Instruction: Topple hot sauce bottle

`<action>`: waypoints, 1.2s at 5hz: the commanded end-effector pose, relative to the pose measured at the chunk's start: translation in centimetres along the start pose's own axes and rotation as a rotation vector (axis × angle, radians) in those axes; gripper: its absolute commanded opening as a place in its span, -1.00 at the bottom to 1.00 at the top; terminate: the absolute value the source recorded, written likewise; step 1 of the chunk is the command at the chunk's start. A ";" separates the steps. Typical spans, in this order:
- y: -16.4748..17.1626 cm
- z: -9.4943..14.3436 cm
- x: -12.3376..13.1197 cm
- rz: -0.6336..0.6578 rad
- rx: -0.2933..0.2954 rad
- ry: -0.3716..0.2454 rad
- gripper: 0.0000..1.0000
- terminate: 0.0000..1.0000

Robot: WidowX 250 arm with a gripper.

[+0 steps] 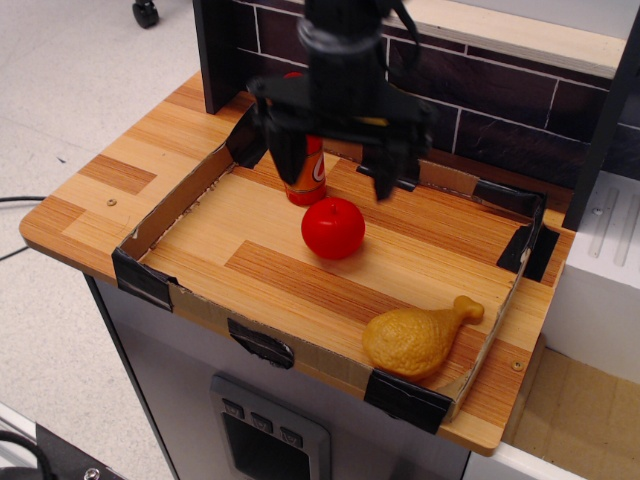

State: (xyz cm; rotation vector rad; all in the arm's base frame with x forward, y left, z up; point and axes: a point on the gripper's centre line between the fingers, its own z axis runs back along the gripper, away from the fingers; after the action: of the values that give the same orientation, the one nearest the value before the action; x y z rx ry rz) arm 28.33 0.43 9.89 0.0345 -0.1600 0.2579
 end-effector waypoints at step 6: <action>3.6 -0.3 8.2 0.052 -0.040 -0.038 1.00 -1.00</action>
State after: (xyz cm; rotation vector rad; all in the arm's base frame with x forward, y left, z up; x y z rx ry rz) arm 34.66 5.76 9.60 -0.0071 -0.1588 0.3095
